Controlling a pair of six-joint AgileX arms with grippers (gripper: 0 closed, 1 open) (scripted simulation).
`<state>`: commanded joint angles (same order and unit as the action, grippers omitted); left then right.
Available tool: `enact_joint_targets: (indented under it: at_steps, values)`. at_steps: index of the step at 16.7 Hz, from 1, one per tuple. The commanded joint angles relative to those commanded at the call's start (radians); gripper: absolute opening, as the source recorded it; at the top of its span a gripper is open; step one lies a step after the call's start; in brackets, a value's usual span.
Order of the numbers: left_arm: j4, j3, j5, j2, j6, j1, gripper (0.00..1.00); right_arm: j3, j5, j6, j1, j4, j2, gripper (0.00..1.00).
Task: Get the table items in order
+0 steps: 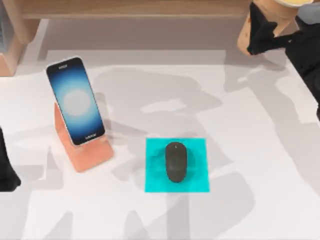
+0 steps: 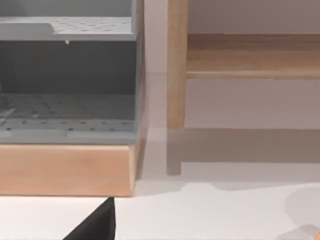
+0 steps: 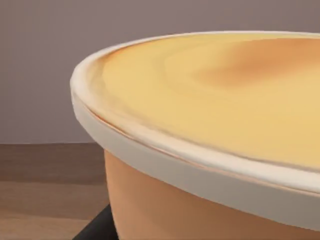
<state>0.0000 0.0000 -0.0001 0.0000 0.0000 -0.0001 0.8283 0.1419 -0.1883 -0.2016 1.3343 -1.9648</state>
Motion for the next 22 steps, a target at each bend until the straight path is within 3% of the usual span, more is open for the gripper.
enact_joint_targets:
  at_steps: [5,10,16,22]
  values:
    - [0.0,0.0,0.0,0.0,0.0,0.0,1.0,0.193,-0.189,0.01,-0.156,-0.234,0.028,0.0]
    - [0.0,0.0,0.0,0.0,0.0,0.0,1.0,0.38,-0.317,0.077,-0.143,-0.471,0.014,0.0]
    - [0.0,0.0,0.0,0.0,0.0,0.0,1.0,0.523,-0.38,0.166,-0.027,-0.66,-0.027,0.0]
    - [0.0,0.0,0.0,0.0,0.0,0.0,1.0,0.537,-0.385,0.183,-0.002,-0.693,-0.044,0.0]
